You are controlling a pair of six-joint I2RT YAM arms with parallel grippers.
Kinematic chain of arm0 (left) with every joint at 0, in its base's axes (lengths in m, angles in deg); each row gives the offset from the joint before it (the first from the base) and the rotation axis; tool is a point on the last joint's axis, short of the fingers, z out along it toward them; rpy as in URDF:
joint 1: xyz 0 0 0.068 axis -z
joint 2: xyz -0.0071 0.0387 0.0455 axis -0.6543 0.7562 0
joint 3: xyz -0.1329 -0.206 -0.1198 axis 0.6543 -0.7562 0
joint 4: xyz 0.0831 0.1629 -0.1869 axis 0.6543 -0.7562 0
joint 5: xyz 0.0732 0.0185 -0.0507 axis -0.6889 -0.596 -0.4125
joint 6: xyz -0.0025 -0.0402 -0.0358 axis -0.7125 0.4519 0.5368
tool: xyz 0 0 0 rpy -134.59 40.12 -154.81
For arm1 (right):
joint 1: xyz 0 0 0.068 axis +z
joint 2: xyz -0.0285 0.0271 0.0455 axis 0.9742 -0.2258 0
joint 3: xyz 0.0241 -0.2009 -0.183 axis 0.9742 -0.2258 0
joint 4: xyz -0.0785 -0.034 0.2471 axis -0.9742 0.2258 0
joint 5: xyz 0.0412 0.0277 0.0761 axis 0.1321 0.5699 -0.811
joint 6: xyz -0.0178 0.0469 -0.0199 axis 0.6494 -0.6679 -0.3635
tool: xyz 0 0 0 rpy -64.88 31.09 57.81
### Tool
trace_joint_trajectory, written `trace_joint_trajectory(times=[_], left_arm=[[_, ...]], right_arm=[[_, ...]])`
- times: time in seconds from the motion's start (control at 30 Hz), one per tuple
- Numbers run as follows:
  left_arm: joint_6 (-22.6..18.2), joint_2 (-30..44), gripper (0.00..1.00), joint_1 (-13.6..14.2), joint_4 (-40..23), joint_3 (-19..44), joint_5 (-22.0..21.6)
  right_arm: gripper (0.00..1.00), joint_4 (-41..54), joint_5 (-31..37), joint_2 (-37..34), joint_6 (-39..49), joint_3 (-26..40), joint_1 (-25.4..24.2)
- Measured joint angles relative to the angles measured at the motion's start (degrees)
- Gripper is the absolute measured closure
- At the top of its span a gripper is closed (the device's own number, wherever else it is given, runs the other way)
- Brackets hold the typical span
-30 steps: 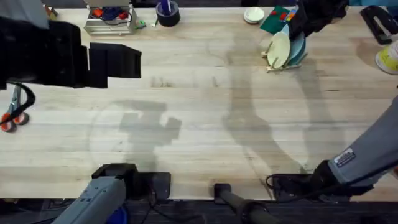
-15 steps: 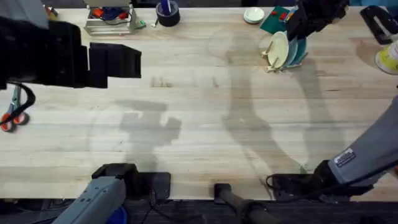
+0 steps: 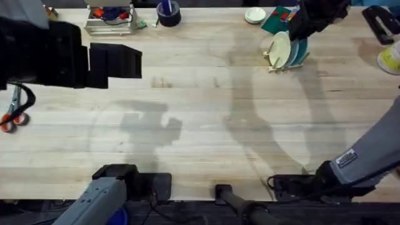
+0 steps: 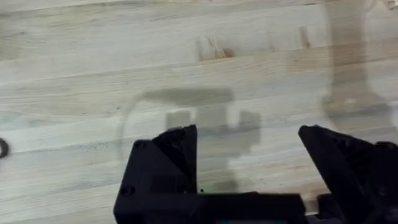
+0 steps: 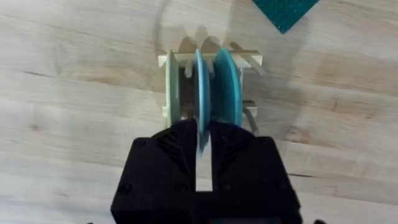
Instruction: Pick up the plates from the table one by one and place each into a slot on the dish rack.
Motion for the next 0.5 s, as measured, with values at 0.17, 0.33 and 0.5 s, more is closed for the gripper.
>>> trace_joint_trajectory(times=[0.17,0.33,0.5], left_arm=[[0.0,0.0,0.006,0.0,0.0,0.0,0.0],[0.0,0.0,0.006,0.0,0.0,0.0,0.0],[0.0,0.0,0.006,0.0,0.0,0.0,0.0]], right_arm=[[0.857,2.3,0.0,0.0,0.0,3.1,0.0],[0.853,6.1,0.0,0.0,0.0,9.1,0.0],[0.832,12.6,0.0,0.0,0.2,15.5,0.0]])
